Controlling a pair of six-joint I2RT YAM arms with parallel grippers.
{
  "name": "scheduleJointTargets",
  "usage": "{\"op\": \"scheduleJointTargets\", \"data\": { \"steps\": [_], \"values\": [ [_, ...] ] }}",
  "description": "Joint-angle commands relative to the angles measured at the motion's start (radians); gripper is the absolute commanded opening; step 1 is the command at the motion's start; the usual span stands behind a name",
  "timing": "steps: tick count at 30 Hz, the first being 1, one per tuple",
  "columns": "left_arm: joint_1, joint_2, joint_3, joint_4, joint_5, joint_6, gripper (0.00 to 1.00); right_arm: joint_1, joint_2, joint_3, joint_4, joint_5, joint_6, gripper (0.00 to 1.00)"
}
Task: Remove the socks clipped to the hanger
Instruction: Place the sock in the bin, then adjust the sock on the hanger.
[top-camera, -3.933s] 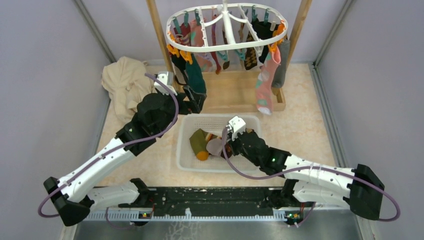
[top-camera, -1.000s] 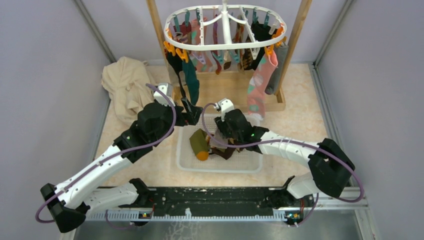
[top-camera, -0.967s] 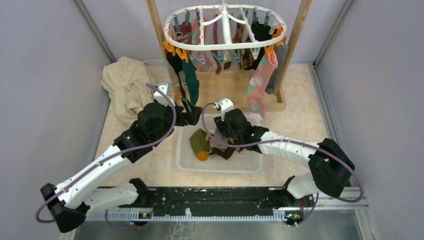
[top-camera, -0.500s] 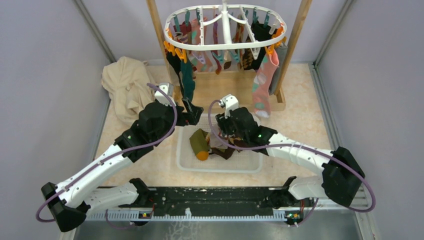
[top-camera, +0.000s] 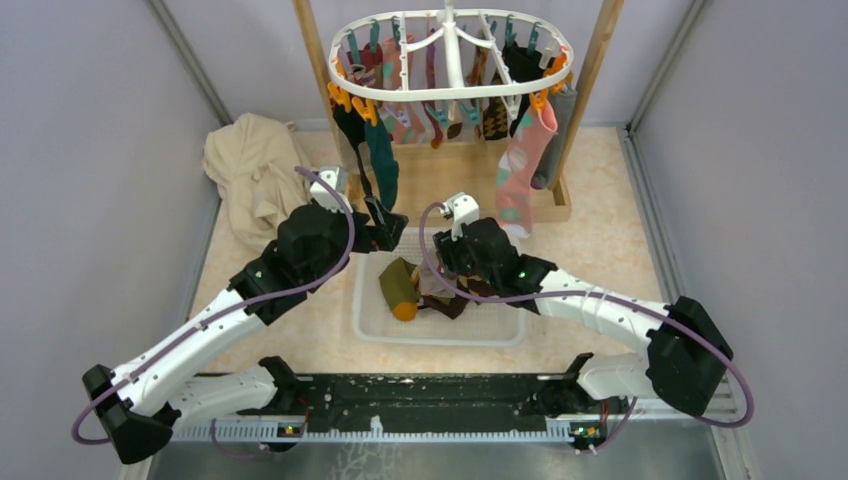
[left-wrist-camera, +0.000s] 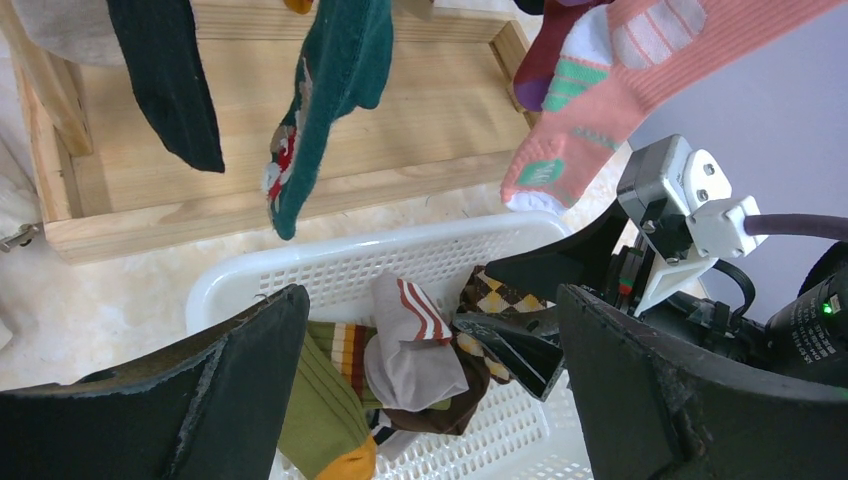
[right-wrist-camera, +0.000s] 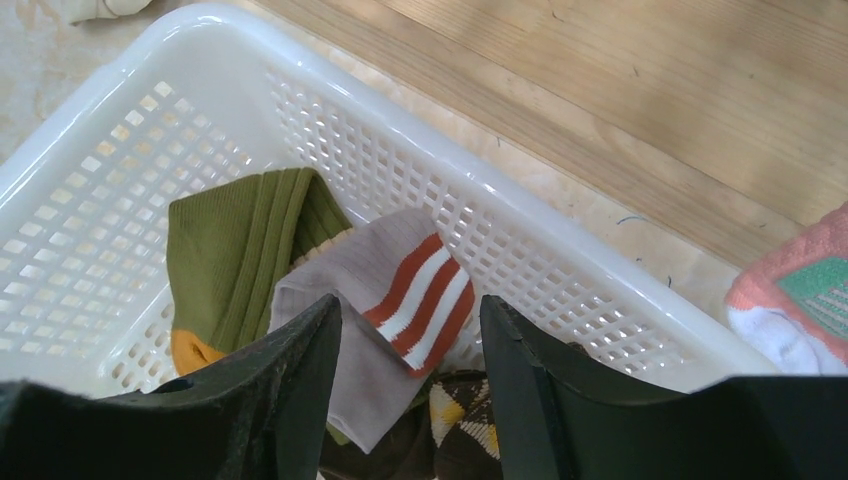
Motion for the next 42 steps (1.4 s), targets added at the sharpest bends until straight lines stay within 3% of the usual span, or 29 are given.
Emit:
{"op": "scheduleJointTargets", "data": {
  "steps": [1, 42],
  "values": [
    [-0.001, -0.017, 0.001, 0.015, 0.013, -0.007, 0.99, -0.004, -0.031, -0.006, 0.037, -0.004, 0.019, 0.54],
    [-0.001, -0.049, -0.048, 0.012, -0.032, -0.004, 0.99, -0.003, -0.004, 0.027, 0.046, 0.002, 0.017, 0.54]
  ]
}}
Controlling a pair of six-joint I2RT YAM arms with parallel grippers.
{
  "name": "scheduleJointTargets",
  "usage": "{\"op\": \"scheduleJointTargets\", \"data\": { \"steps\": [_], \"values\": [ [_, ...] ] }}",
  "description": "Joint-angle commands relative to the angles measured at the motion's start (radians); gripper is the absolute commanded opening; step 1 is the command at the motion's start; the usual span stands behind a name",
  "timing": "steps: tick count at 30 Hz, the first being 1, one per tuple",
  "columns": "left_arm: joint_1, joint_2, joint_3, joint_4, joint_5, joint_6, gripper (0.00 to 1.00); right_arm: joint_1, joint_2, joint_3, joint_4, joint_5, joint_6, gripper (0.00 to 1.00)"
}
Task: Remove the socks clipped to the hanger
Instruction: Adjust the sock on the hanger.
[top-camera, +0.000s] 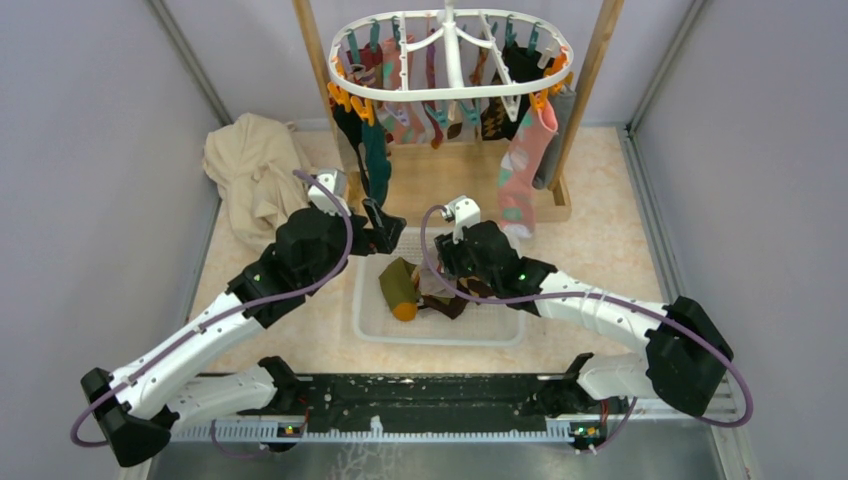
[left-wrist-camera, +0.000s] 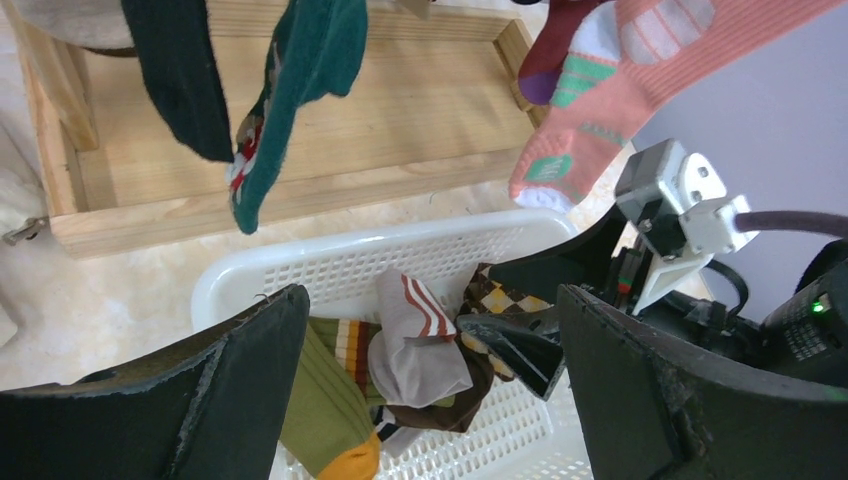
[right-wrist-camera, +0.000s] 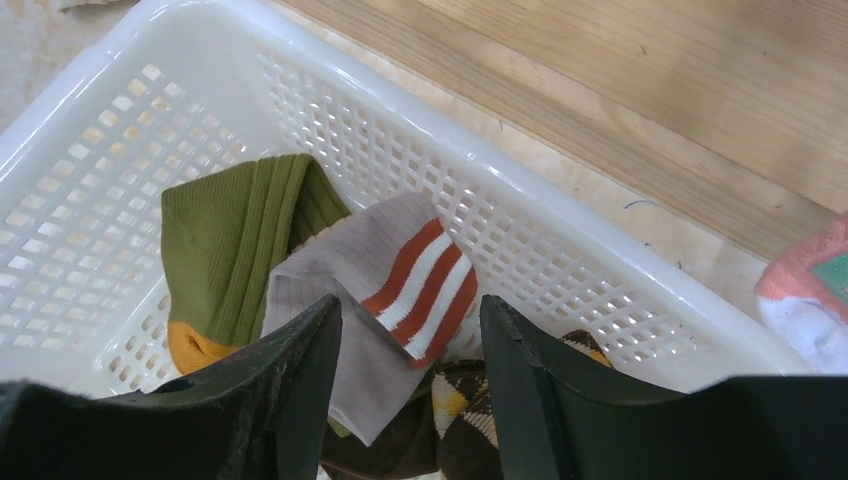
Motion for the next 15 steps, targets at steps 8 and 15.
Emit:
{"op": "scheduleJointTargets", "data": {
  "steps": [8, 15],
  "values": [
    [0.001, -0.111, -0.139, -0.052, -0.08, -0.03, 0.99, -0.004, 0.095, 0.18, 0.076, 0.003, -0.045, 0.54],
    [-0.001, -0.184, -0.209, -0.114, -0.106, -0.065, 0.99, -0.004, 0.218, 0.356, 0.108, 0.02, -0.07, 0.55]
  ]
}}
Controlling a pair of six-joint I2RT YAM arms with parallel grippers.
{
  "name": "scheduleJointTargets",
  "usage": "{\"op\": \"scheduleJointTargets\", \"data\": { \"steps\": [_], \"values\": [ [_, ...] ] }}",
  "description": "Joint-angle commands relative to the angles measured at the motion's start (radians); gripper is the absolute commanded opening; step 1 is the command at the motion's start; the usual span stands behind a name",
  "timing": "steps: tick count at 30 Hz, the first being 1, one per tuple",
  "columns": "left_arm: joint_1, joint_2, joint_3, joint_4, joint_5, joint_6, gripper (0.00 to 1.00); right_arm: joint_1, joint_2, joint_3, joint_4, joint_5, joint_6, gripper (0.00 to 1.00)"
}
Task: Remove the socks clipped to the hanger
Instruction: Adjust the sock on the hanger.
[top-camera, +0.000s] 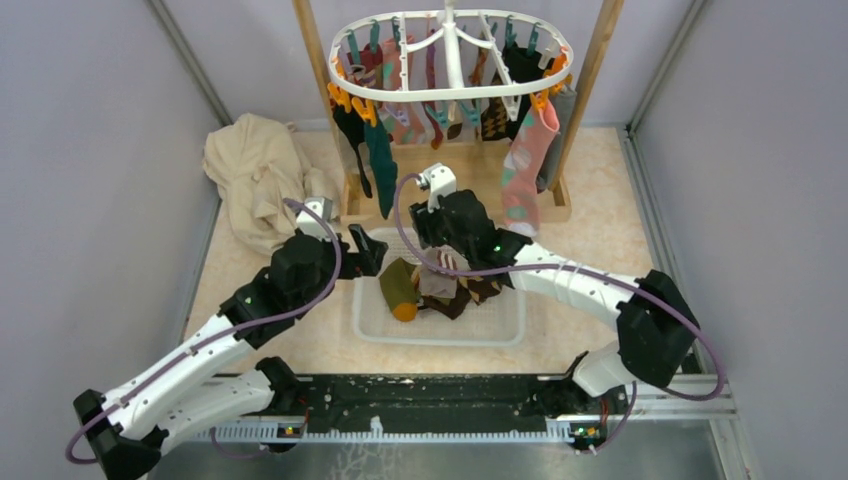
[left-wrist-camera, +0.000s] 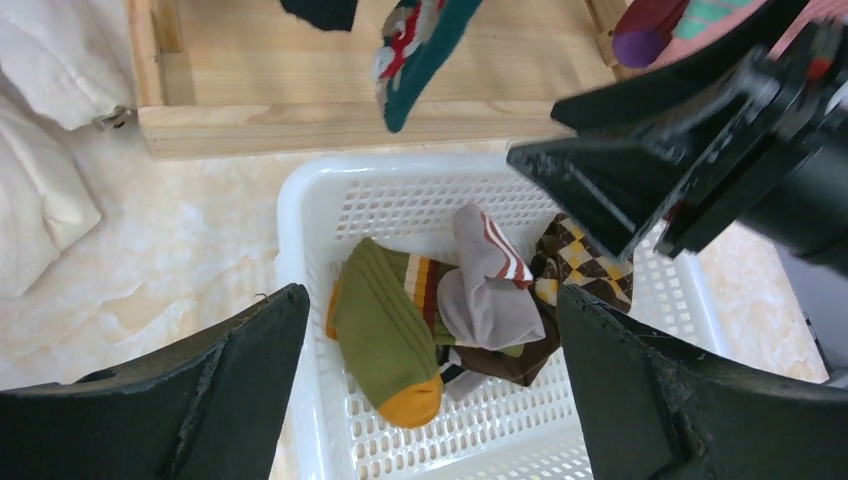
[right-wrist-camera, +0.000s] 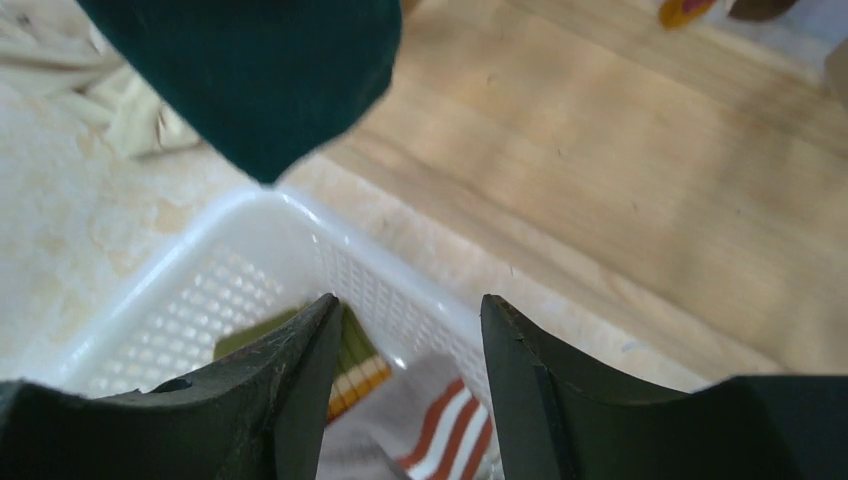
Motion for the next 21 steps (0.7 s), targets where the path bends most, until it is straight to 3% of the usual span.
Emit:
{"op": "scheduleJointTargets", "data": {
  "steps": [1, 9, 21],
  "values": [
    [0.0, -0.038, -0.037, -0.049, -0.031, -0.038, 0.99, -0.004, 0.059, 0.136, 0.084, 0.016, -0.022, 0.55],
    [0.002, -0.074, -0.108, -0.096, -0.028, -0.101, 0.99, -0.002, 0.14, 0.232, 0.211, -0.046, -0.016, 0.56],
    [0.002, -0.134, -0.127, -0.135, -0.037, -0.107, 0.99, -0.001, 0.165, 0.161, 0.515, -0.191, 0.017, 0.59]
  ]
}}
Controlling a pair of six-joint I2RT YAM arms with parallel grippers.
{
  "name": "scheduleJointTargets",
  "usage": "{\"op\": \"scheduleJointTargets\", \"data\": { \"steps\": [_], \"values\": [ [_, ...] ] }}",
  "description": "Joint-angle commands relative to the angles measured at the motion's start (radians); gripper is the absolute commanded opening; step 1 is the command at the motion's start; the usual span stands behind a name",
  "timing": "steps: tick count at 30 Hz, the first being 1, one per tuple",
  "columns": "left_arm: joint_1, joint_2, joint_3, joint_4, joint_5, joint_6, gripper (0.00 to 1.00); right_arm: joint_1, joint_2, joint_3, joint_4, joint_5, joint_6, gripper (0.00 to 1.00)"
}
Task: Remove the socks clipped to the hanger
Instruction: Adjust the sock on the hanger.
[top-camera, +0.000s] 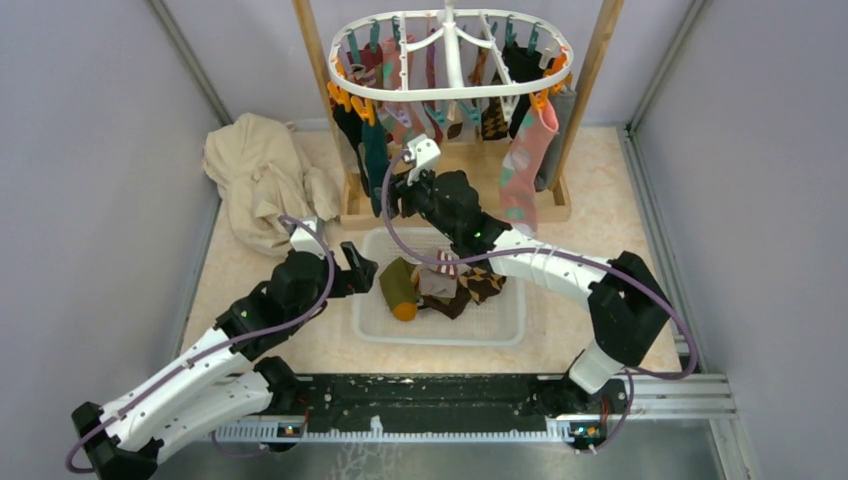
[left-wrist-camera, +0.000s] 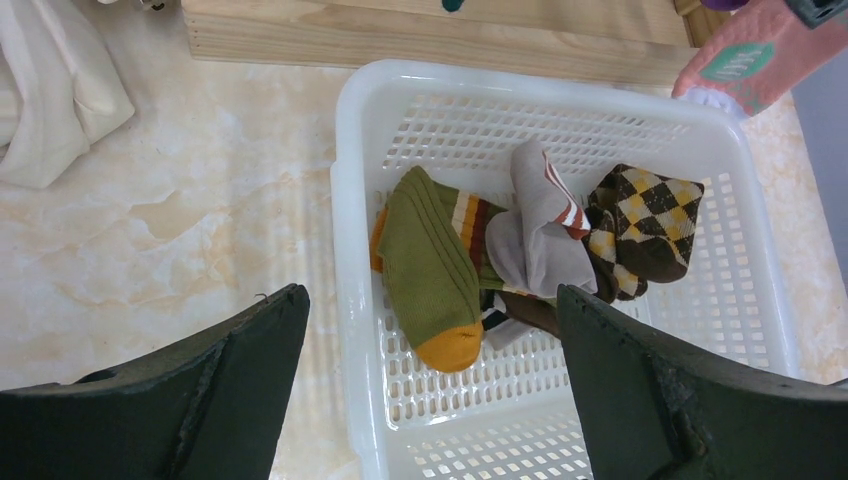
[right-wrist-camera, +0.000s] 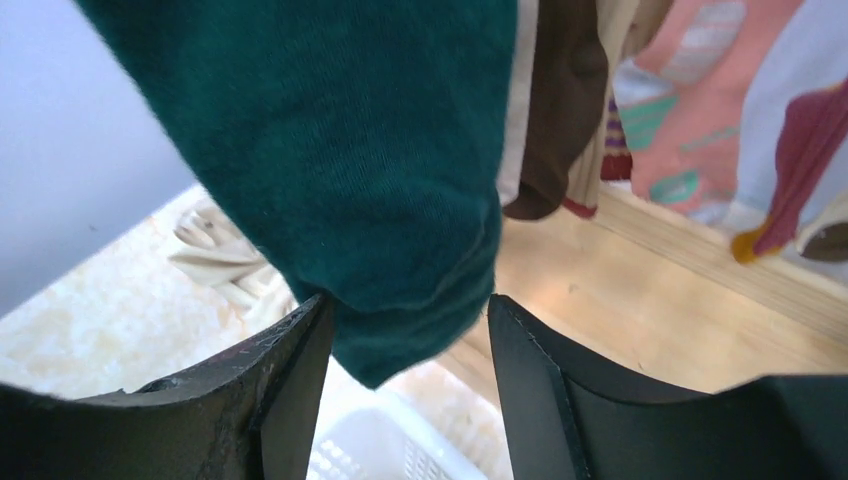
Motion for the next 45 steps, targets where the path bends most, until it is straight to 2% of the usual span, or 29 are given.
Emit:
{"op": "scheduleJointTargets", "data": {
  "steps": [1, 8, 17, 19, 20, 21, 31, 34, 40, 43, 45],
  "values": [
    [0.002, -0.03, -0.006, -0.02, -0.013, -0.009, 0.99, 0.001, -0.004, -0.018, 0.22, -0.087, 0.018, 0.6],
    [0.002, -0.049, -0.015, -0.028, -0.004, -0.016, 0.99, 0.008, 0.077, 0.076, 0.182, -0.066, 0.022, 0.61],
    [0.001, -0.074, -0.017, -0.044, -0.001, -0.021, 0.99, 0.01, 0.143, 0.117, 0.237, -0.107, 0.025, 0.63],
    [0.002, -0.078, -0.018, -0.047, 0.001, -0.021, 0.99, 0.009, 0.151, 0.128, 0.237, -0.128, 0.027, 0.69],
    [0.001, -0.079, -0.018, -0.049, 0.001, -0.021, 0.99, 0.011, 0.155, 0.134, 0.239, -0.142, 0.028, 0.92],
    [0.002, -0.082, -0.019, -0.049, -0.001, -0.021, 0.99, 0.011, 0.158, 0.138, 0.242, -0.15, 0.029, 0.98],
    [0.002, -0.097, -0.015, -0.06, -0.001, -0.022, 0.99, 0.011, 0.244, 0.261, 0.163, -0.116, 0.031, 0.99],
    [0.002, -0.105, -0.01, -0.069, -0.006, -0.02, 0.99, 0.011, 0.277, 0.302, 0.11, -0.03, 0.017, 0.96],
    [0.002, -0.113, 0.001, -0.082, -0.008, -0.018, 0.99, 0.007, 0.356, 0.417, -0.025, 0.104, -0.003, 0.83],
    [0.001, -0.114, 0.005, -0.085, -0.008, -0.019, 0.99, -0.001, 0.37, 0.437, -0.041, 0.12, -0.001, 0.67],
    [0.002, -0.112, 0.009, -0.086, -0.007, -0.018, 0.99, -0.003, 0.365, 0.436, -0.049, 0.132, -0.001, 0.52]
  ]
}}
